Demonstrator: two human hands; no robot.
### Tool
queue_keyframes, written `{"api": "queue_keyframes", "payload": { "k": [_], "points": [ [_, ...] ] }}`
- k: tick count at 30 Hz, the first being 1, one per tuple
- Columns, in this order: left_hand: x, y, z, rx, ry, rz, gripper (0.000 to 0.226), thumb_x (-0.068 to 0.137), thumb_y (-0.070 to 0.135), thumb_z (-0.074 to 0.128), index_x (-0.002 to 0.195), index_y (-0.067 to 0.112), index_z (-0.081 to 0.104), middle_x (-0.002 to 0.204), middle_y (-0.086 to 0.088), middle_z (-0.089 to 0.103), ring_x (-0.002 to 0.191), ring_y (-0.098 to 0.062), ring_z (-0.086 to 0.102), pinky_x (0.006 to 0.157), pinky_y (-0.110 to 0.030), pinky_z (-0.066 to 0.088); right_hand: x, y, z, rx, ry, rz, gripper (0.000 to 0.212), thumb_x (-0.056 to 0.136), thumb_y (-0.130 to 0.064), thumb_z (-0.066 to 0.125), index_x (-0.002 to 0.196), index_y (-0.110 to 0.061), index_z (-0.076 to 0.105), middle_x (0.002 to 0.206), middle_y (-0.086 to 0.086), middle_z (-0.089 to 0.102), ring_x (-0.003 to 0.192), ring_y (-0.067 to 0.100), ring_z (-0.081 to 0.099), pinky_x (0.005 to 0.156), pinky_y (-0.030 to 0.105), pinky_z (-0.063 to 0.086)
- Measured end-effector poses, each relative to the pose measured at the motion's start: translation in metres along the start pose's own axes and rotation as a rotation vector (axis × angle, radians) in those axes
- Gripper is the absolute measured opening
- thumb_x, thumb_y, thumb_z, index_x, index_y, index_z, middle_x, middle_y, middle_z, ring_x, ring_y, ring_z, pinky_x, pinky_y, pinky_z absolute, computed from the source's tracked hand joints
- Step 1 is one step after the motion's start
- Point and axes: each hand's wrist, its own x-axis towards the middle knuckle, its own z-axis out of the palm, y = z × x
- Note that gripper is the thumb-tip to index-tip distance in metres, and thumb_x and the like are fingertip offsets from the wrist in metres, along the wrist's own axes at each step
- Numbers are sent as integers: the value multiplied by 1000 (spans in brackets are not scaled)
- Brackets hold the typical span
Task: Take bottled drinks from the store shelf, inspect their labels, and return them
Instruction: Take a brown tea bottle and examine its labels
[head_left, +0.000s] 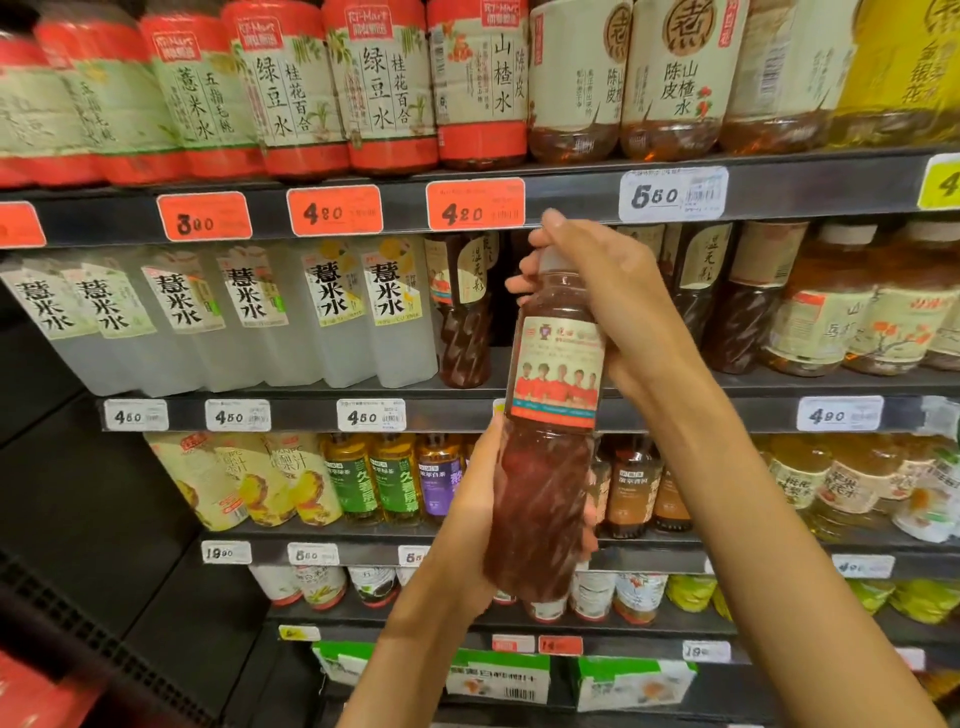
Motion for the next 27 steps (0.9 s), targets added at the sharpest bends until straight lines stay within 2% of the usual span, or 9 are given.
{"api": "queue_keyframes", "payload": {
  "k": [4, 7, 9, 11, 13, 16, 19, 23, 27],
  "points": [
    [-8, 0, 11, -118, -296, -86, 59, 89, 58, 47, 100, 2, 62, 81, -8, 69, 70, -17, 67, 68, -27, 54, -1, -6, 0, 457, -308, 110, 22, 93, -30, 51, 97, -10, 58, 70, 4, 67, 73, 21, 69, 72, 31, 56],
    [-7, -2, 10, -69, -279, -87, 64, 90, 61, 37, 102, 3, 62, 83, -9, 70, 73, -19, 68, 71, -29, 56, -3, -5, 3, 638, -442, 212, 23, 87, -33, 49, 92, -11, 54, 66, 3, 63, 64, 17, 65, 67, 31, 56],
    [-8, -2, 2, 64, -128, -35, 66, 92, 61, 29, 104, 7, 66, 87, -10, 72, 77, -23, 70, 72, -32, 56, -3, -5, 2, 515, -392, 190, 16, 91, -27, 50, 85, -13, 53, 60, 0, 59, 57, 16, 62, 63, 30, 54],
    [-8, 4, -6, 193, 68, 73, 59, 93, 63, 26, 109, 25, 68, 99, -7, 74, 89, -22, 71, 78, -33, 55, -4, -6, 1, 276, -246, 109, 14, 92, -23, 54, 81, -15, 57, 59, 1, 59, 56, 19, 63, 59, 29, 51],
    [-5, 11, -7, 280, 190, 111, 61, 80, 72, 30, 108, 34, 68, 105, -4, 73, 99, -21, 70, 86, -33, 54, -5, -4, 3, 71, -64, 4, 13, 92, -22, 60, 81, -15, 60, 60, 2, 61, 57, 21, 65, 55, 28, 51],
    [-1, 11, -2, 227, 261, 78, 72, 63, 74, 41, 101, 20, 69, 86, -11, 75, 77, -23, 71, 75, -36, 56, -5, -1, 8, -27, 88, -38, 18, 90, -31, 65, 88, -14, 60, 62, -1, 64, 60, 18, 68, 54, 25, 52],
    [-6, 6, 5, 41, 138, 52, 75, 75, 71, 41, 99, 5, 66, 73, -16, 66, 62, -24, 64, 62, -33, 56, -4, -7, 5, -17, -32, 10, 29, 91, -39, 61, 102, -13, 60, 68, -1, 67, 67, 17, 70, 57, 25, 53],
    [-15, 2, 11, -136, -161, -49, 65, 83, 64, 42, 94, 3, 65, 77, -10, 67, 67, -18, 66, 65, -29, 56, -7, -7, 3, 444, -362, 186, 38, 89, -40, 55, 112, -10, 55, 77, 7, 69, 75, 22, 69, 73, 34, 58],
    [-12, -2, 10, -5, -131, -46, 70, 83, 66, 42, 105, 3, 61, 85, -10, 70, 74, -21, 69, 67, -31, 57, -11, -1, 5, 547, -370, 181, 24, 84, -32, 59, 93, -9, 57, 65, 4, 64, 61, 19, 65, 66, 32, 56]
  ]
}}
